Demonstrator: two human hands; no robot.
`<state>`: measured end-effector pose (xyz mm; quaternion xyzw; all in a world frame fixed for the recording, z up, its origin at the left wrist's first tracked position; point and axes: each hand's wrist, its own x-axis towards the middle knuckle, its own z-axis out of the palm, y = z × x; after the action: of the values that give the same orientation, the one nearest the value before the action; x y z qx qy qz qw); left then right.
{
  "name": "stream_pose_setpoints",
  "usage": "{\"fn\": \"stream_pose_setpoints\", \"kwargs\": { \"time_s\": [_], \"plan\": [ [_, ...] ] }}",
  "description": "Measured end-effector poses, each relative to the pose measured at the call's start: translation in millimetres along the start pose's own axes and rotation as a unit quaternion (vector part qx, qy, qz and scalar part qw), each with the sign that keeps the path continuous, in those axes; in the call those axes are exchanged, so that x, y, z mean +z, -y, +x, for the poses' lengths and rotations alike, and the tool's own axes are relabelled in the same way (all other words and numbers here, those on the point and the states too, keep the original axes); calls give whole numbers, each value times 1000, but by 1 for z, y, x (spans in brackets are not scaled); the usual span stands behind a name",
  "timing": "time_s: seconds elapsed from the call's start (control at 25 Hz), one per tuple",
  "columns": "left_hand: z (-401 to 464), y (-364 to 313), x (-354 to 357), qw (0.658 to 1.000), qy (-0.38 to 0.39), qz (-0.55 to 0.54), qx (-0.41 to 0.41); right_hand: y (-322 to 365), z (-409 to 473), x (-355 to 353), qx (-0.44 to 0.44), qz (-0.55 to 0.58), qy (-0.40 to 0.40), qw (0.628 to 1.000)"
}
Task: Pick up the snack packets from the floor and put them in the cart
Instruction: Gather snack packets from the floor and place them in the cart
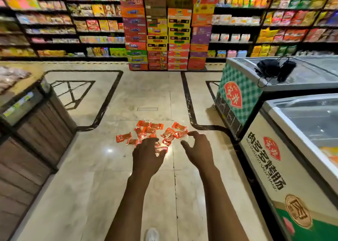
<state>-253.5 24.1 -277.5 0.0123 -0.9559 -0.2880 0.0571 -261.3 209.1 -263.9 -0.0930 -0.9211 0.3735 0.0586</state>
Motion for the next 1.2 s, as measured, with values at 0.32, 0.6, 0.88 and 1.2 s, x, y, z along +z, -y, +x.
{"fn": "stream_pose_setpoints", "kwargs": {
  "time_s": [0.32,0.6,0.88,1.2],
  "plan": [
    [158,53,67,997,68,-18,-45,3,157,104,28,-54,45,997],
    [297,38,125,993,106,-35,-37,-37,302,137,83,-16,31,996],
    [505,4,249,987,144,54,-45,-137,531,175,135,12,57,989],
    [714,53,429,969,190,145,-68,-251,766,285,57,-106,110,987]
  ]
}}
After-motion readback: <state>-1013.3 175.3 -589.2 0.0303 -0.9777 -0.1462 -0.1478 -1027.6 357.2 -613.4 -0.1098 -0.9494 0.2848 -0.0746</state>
